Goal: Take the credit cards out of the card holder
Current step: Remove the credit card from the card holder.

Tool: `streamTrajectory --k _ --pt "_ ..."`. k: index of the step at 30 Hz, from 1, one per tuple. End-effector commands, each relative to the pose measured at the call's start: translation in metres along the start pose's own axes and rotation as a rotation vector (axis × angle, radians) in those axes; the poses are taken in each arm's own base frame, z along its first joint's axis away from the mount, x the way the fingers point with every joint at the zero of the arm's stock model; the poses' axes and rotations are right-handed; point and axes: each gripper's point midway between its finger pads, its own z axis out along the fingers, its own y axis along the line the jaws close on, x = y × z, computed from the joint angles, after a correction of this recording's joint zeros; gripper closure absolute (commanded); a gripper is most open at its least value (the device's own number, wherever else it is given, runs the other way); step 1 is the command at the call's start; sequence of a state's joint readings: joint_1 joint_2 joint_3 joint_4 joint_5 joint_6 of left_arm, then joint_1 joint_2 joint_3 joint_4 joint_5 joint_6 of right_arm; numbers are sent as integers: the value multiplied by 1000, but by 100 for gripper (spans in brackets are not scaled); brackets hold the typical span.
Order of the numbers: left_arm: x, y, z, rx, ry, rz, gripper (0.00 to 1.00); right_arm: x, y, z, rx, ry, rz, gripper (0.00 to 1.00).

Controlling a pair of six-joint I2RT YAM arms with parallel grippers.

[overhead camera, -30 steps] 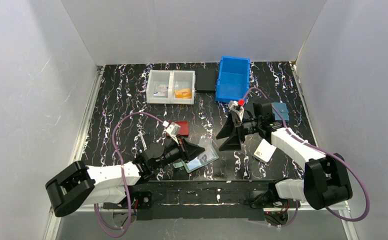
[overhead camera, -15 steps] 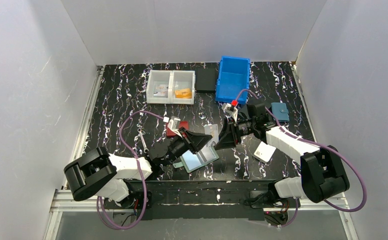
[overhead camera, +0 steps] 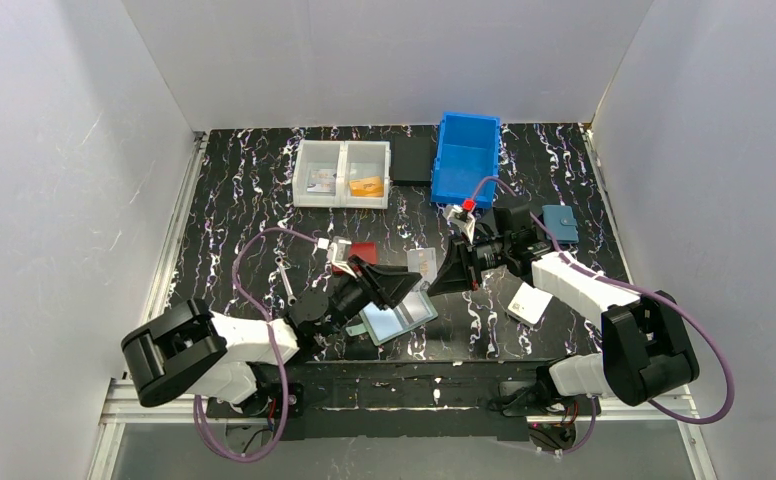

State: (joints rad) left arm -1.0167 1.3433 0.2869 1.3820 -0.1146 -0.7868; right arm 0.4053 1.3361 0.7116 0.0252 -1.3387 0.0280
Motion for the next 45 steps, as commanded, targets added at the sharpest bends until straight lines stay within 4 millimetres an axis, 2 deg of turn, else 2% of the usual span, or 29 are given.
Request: streamTrajectory --k 1,3,7,9,11,15,18,23,26,28,32,36,40,45 --pt "-26 0 -18 -25 -92 18 37 -15 -5 -3 46 -2 -119 99" --pt "-34 6 -30 -58 -77 47 21 -7 -12 -8 118 51 -181 99" --pt "-30 17 -56 -145 174 189 5 4 -23 -18 217 160 -291 99" --pt "-34 6 -68 -112 283 292 2 9 -26 -23 246 209 -343 99" --pt "-29 -1 -81 -59 415 410 2 13 -29 -27 268 245 -373 99" --pt "-15 2 -97 -5 669 598 2 19 -30 -29 272 297 -424 99" --pt "-14 10 -90 33 720 728 2 22 -29 -29 262 310 -433 99" --pt "-15 5 -60 132 640 949 2 25 -27 -28 243 315 -426 99" --pt "-11 -2 -42 184 596 1015 3 26 -26 -27 226 316 -419 99" --pt "-7 1 -32 167 612 1042 5 27 -25 -25 215 321 -414 99" --pt "1 2 -12 180 596 1040 10 29 -25 -24 207 327 -413 99" --pt "4 2 -1 182 581 1023 13 29 -24 -23 204 331 -415 99" --pt "8 2 9 178 582 993 21 30 -24 -23 202 335 -413 99" --pt "12 -5 14 212 573 961 26 31 -24 -23 199 339 -413 99"
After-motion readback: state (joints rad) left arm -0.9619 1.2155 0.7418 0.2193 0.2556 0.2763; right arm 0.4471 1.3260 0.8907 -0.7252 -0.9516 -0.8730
